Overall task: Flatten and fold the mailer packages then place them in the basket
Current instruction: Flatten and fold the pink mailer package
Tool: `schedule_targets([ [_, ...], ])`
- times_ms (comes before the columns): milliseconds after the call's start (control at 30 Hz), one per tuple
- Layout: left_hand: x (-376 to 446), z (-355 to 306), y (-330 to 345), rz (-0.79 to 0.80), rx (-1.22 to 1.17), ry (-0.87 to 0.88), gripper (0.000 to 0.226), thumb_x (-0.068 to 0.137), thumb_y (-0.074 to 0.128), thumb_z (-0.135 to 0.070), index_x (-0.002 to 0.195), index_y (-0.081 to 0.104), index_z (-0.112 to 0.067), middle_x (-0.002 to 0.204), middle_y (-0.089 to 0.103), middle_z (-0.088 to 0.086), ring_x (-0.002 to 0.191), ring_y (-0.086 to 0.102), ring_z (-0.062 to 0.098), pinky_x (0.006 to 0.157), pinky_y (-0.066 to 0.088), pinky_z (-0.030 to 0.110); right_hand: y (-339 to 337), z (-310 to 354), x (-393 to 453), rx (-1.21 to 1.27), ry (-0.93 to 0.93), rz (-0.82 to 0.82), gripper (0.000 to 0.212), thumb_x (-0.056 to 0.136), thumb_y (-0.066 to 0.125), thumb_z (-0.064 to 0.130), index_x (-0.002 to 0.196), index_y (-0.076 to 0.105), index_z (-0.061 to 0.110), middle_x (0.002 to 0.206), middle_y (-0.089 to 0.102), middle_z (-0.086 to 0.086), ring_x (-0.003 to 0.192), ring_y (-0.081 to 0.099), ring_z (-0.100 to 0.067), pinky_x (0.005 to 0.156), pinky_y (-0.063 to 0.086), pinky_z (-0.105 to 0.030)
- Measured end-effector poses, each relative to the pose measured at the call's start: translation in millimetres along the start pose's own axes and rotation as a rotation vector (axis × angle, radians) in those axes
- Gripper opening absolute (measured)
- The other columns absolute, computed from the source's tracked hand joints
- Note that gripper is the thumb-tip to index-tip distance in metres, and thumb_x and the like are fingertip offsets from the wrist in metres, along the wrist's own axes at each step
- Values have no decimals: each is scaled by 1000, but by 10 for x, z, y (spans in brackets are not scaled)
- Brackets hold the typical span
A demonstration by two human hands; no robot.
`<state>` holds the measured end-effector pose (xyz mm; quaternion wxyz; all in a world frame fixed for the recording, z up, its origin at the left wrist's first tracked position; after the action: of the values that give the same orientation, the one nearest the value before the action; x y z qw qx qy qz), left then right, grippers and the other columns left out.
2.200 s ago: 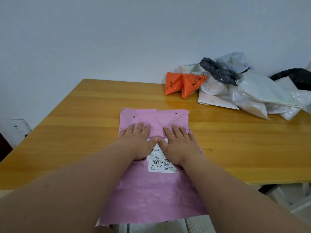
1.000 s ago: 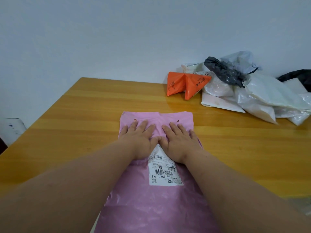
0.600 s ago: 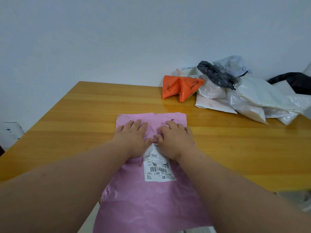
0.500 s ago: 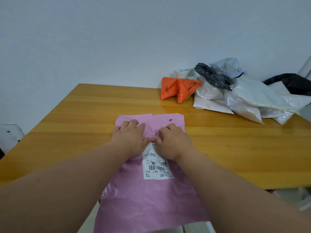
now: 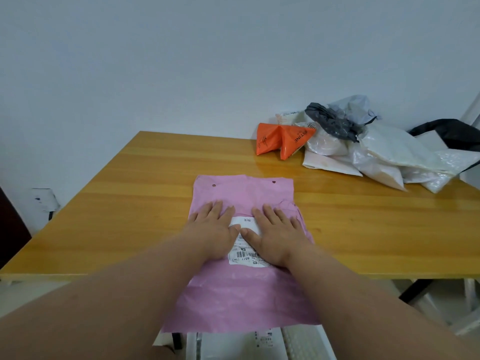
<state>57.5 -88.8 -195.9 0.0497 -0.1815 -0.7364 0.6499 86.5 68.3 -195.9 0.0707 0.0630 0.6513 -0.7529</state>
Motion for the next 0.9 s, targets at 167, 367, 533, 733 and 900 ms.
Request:
schedule_targets([
  [167, -14, 1, 37, -38, 21, 5, 62, 102, 16, -52, 156, -2, -28, 164, -11, 2, 151, -10, 23, 121, 0, 45, 71, -15, 19, -24, -1, -41, 76, 92, 13, 73, 156, -3, 34, 164, -13, 5, 151, -11, -19, 120, -6, -50],
  [367, 43, 7, 36, -26, 26, 0, 63, 102, 15, -52, 156, -5, -28, 164, -13, 1, 150, -12, 22, 121, -2, 44, 79, -32, 76, -27, -2, -52, 75, 92, 12, 72, 156, -3, 35, 164, -13, 6, 151, -11, -18, 120, -6, -50],
  [533, 176, 45, -12, -39, 24, 24, 64, 102, 16, -53, 157, -2, -25, 164, -10, 2, 151, -9, 22, 122, 1, 44, 64, -34, 174, -19, 27, -58, 75, 92, 12, 73, 156, -3, 35, 164, -12, 6, 151, -11, -19, 120, -6, -51],
  [733, 239, 9, -214, -136, 65, -22, 57, 101, 27, -47, 153, 19, -24, 162, 9, 2, 146, 9, 26, 116, 15, 45, -11, -88, 361, 37, 140, -78, 75, 93, 13, 71, 156, -1, 34, 164, -11, 3, 151, -10, -23, 119, -6, -53],
  [900, 297, 17, -98, -19, 24, -7, 65, 100, 19, -55, 157, 5, -26, 164, -3, -2, 150, -1, 24, 120, 6, 44, -103, -100, 480, 96, 166, -41, 74, 95, 23, 67, 157, 4, 31, 165, -9, 1, 151, -7, -26, 119, -4, -54],
])
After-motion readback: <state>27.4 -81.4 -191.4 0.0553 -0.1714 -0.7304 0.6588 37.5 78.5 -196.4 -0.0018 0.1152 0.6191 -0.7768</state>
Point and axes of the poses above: each hand's wrist, its own x-axis towards the middle knuckle, its own y-axis out of the palm, z = x × y, the point moved 3 cm from there along x, towards the middle knuckle
